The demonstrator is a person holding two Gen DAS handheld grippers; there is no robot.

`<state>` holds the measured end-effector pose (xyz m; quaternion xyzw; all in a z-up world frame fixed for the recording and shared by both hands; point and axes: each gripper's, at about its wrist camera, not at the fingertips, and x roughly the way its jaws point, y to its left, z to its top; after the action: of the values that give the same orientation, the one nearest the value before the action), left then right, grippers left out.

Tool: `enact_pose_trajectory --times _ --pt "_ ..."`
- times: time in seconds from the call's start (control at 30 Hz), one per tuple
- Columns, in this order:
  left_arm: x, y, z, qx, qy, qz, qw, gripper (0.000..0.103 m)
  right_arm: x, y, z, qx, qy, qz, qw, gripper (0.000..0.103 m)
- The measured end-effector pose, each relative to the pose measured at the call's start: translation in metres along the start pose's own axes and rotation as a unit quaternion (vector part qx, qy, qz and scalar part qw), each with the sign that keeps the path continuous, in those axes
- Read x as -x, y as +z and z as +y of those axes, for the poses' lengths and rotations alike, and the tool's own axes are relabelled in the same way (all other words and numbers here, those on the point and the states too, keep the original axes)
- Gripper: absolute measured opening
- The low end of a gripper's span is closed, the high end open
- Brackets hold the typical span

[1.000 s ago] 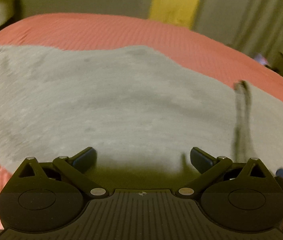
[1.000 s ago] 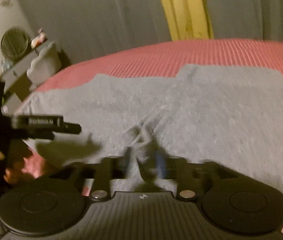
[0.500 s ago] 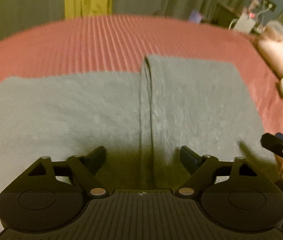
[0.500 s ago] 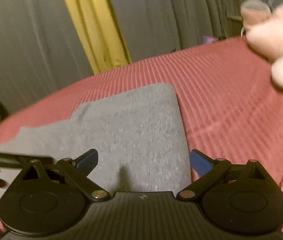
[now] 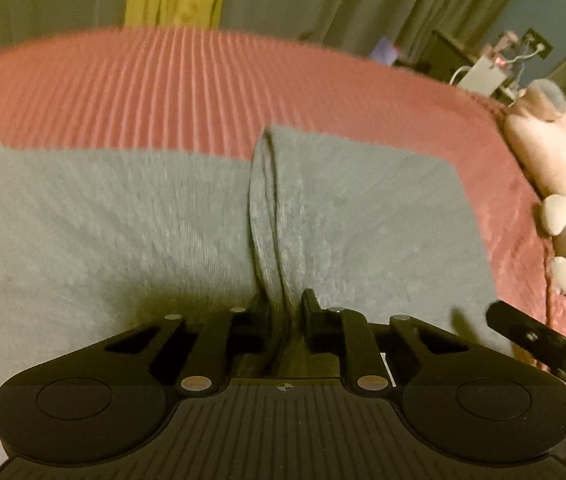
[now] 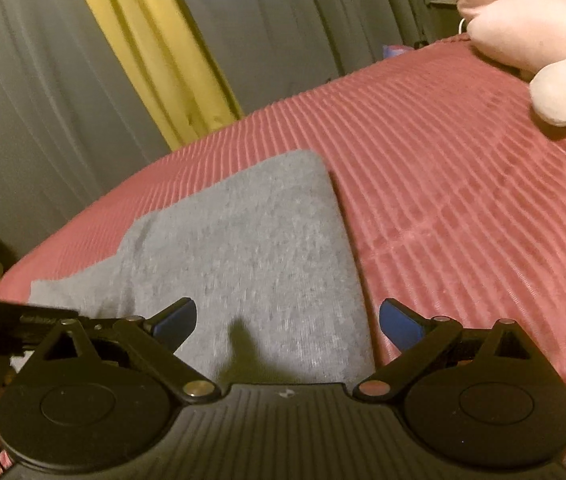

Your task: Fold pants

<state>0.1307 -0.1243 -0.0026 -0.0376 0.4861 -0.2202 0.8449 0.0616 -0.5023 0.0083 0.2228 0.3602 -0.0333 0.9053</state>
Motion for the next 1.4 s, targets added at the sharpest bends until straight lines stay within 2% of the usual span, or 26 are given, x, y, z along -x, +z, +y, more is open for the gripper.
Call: enact_pose_trajectory --times 0.13,0.23,0.3,0.33,0.37,0.43,0.47,0.53,0.6,0.73,0.83,0.9,0.97,1.0,1.03,1.23,1.4 --pt "0.052 -0.007 -0.002 0.009 -0.003 -0.057 0.9983 0.017 0.010 -0.001 0.000 -0.005 -0.001 -0.022 1.000 0.098" --pt "0.082 -0.025 0.013 -0.002 0.054 -0.083 0.9951 0.017 0.013 -0.002 0.004 0.008 0.002 -0.033 0.999 0.099" --pt "0.085 -0.039 0.032 -0.008 0.104 -0.073 0.9918 0.019 0.011 -0.003 0.009 0.021 0.005 -0.025 0.999 0.099" --pt "0.080 -0.046 0.045 0.005 0.129 -0.055 0.9901 0.021 0.009 -0.004 0.012 0.029 0.005 -0.018 0.999 0.099" --pt "0.075 -0.051 0.057 0.018 0.141 -0.037 0.9891 0.023 0.006 -0.005 0.015 0.038 0.004 -0.009 0.999 0.099" --pt "0.072 -0.060 0.077 0.056 0.143 -0.020 0.9880 0.024 0.000 -0.006 0.022 0.058 -0.001 0.008 0.998 0.099" --pt "0.074 -0.061 0.083 0.077 0.140 -0.021 0.9868 0.027 -0.002 -0.007 0.026 0.067 -0.004 0.014 0.998 0.099" --pt "0.078 -0.060 0.091 0.103 0.113 -0.039 0.9875 0.051 -0.005 -0.009 0.032 0.082 -0.006 0.021 0.996 0.099" --pt "0.083 -0.053 0.094 0.110 0.103 -0.062 0.9866 0.061 -0.006 -0.012 0.037 0.096 -0.007 0.027 0.995 0.099" --pt "0.072 -0.031 0.090 0.073 0.119 -0.071 0.9877 0.072 -0.012 -0.015 0.042 0.112 -0.013 0.043 0.993 0.099" --pt "0.057 -0.015 0.093 0.057 0.136 -0.063 0.9871 0.071 -0.018 -0.016 0.044 0.109 -0.020 0.058 0.992 0.099" --pt "0.045 -0.004 0.095 0.054 0.140 -0.051 0.9874 0.066 -0.019 -0.018 0.043 0.105 -0.016 0.059 0.993 0.099" --pt "0.037 0.002 0.096 0.050 0.134 -0.040 0.9889 0.054 -0.019 -0.019 0.044 0.106 -0.013 0.059 0.992 0.099" --pt "0.035 0.005 0.092 0.048 0.130 -0.039 0.9896 0.040 -0.019 -0.020 0.045 0.108 -0.015 0.060 0.992 0.099" --pt "0.034 0.007 0.088 0.044 0.126 -0.038 0.9903 0.032 -0.020 -0.020 0.045 0.109 -0.016 0.061 0.992 0.099" --pt "0.031 0.004 0.066 0.004 0.156 -0.049 0.9866 0.024 -0.025 -0.019 0.044 0.105 -0.018 0.069 0.992 0.099" --pt "0.040 0.006 0.068 0.005 0.149 -0.057 0.9872 0.022 -0.027 -0.020 0.044 0.105 -0.019 0.074 0.992 0.099"
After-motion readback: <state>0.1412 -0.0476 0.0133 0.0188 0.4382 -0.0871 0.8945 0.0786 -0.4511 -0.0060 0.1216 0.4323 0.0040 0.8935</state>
